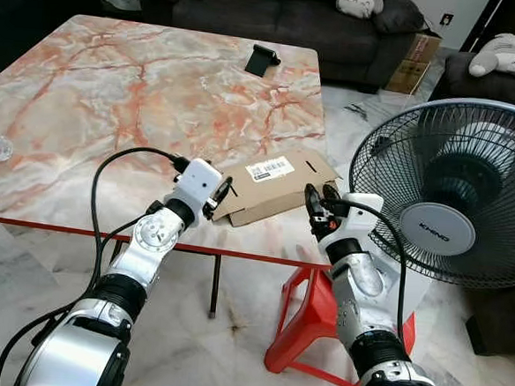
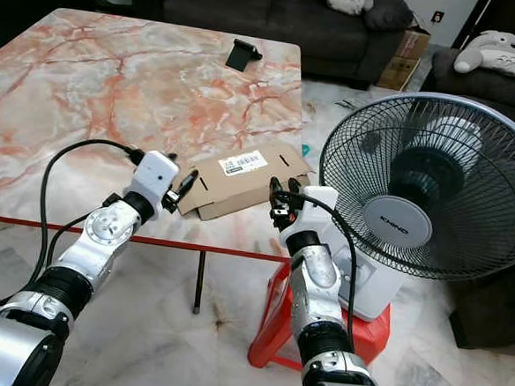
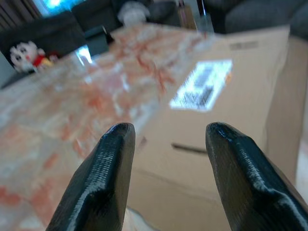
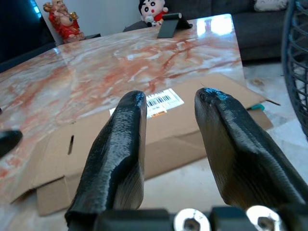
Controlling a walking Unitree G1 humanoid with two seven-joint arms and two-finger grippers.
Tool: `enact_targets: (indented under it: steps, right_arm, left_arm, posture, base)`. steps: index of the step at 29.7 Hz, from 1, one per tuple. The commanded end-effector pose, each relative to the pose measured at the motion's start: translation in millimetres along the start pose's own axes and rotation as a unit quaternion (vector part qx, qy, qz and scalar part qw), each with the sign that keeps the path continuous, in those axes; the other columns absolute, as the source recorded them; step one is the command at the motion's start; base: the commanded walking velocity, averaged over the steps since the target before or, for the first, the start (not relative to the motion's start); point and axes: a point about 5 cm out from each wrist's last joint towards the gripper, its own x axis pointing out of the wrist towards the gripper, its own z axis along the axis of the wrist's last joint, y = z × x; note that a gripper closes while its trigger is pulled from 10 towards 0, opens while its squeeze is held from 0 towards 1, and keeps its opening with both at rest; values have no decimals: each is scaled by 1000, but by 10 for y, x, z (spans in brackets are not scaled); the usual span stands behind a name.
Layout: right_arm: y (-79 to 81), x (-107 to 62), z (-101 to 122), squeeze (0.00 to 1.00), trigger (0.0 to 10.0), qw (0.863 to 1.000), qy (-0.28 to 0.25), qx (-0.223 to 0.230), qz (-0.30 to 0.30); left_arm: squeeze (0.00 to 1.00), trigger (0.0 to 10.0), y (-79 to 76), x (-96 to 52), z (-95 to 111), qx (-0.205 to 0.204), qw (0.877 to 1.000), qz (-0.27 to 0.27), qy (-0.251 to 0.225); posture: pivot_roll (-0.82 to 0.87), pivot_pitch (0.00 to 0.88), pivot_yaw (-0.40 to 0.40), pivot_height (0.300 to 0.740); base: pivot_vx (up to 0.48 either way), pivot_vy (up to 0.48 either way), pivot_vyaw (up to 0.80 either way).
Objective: Picking trash to rubbish bin
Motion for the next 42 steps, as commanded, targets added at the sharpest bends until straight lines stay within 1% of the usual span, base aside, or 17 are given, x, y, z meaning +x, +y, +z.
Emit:
enact_targets:
  steps: [1,6,8,12,14,16,18,20,21,22,23,25,29,31,34,39,42]
  right_arm:
    - [-28,-23,11,0,10000,1000,-3,2,-4]
    - [-23,-44,-6,0,10000,1000,-2,3,-3]
    - [-16,-52,-7,0,10000,1000,-2,4,-3]
    - [-16,-59,7,0,10000,1000,-6,4,-3]
    - [-17,-60,10,0,10000,1000,-7,4,-4]
    - [-22,-65,12,0,10000,1000,-7,3,-5]
    - [-24,-70,15,0,10000,1000,-7,3,-5]
    - [-24,-71,16,0,10000,1000,-7,3,-5]
    - [-28,-76,23,0,10000,1000,-9,2,-6]
    - [-28,-76,23,0,10000,1000,-9,2,-6]
    - [-34,-81,31,0,10000,1000,-10,2,-8]
    - [-45,-90,31,0,10000,1000,-11,1,-9]
    - [-62,-100,36,0,10000,1000,-10,1,-11]
    - [-59,-98,35,0,10000,1000,-10,1,-12]
    - [-50,-95,43,0,10000,1000,-10,2,-11]
    - [-51,-93,52,0,10000,1000,-12,3,-12]
    - [-63,-101,52,0,10000,1000,-11,2,-13]
  left_arm:
    - [0,10000,6,37,10,20,1000,-7,14]
    - [0,10000,-7,90,45,8,1000,-8,20]
    - [0,10000,-5,134,76,-30,999,6,18]
    - [0,10000,-1,197,121,-70,997,13,20]
    - [0,10000,-7,214,128,-76,997,11,24]
    - [0,10000,-57,243,109,-102,994,-7,44]
    - [0,10000,-99,254,106,-117,992,-20,46]
    - [0,10000,-100,256,107,-118,992,-20,46]
    - [0,10000,-135,256,72,-122,990,-27,64]
    - [0,10000,-135,256,72,-122,990,-27,64]
    - [0,10000,-191,251,21,-123,988,-40,88]
    - [0,10000,-258,234,-24,-117,986,-57,103]
    - [0,10000,-343,200,-89,-96,984,-90,122]
    - [0,10000,-387,153,-153,-77,982,-113,132]
    - [0,10000,-417,86,-235,-68,978,-132,145]
    - [0,10000,-387,-14,-260,-66,979,-146,127]
    - [0,10000,-318,-143,-226,-54,981,-148,111]
  posture:
    - [55,113,-72,740]
    - [58,115,-69,740]
    - [52,115,-66,740]
    - [44,117,-63,740]
    - [44,117,-63,740]
    - [39,119,-60,740]
    - [39,119,-60,740]
    - [39,119,-60,740]
    - [25,121,-57,740]
    - [25,121,-57,740]
    - [23,122,-57,740]
    - [23,122,-58,740]
    - [27,125,-58,740]
    - [31,129,-57,740]
    - [37,134,-55,740]
    - [52,151,-53,740]
    - [62,158,-53,740]
  base:
    - [0,0,0]
    - [0,0,0]
    - [0,0,0]
    - [0,0,0]
    - [0,0,0]
    - [0,0,0]
    - [0,0,0]
    - [0,0,0]
    - [0,0,0]
    - [0,0,0]
    - [0,0,0]
    - [0,0,0]
    - [0,0,0]
    - [0,0,0]
    - [0,0,0]
    - [0,0,0]
    - [0,0,0]
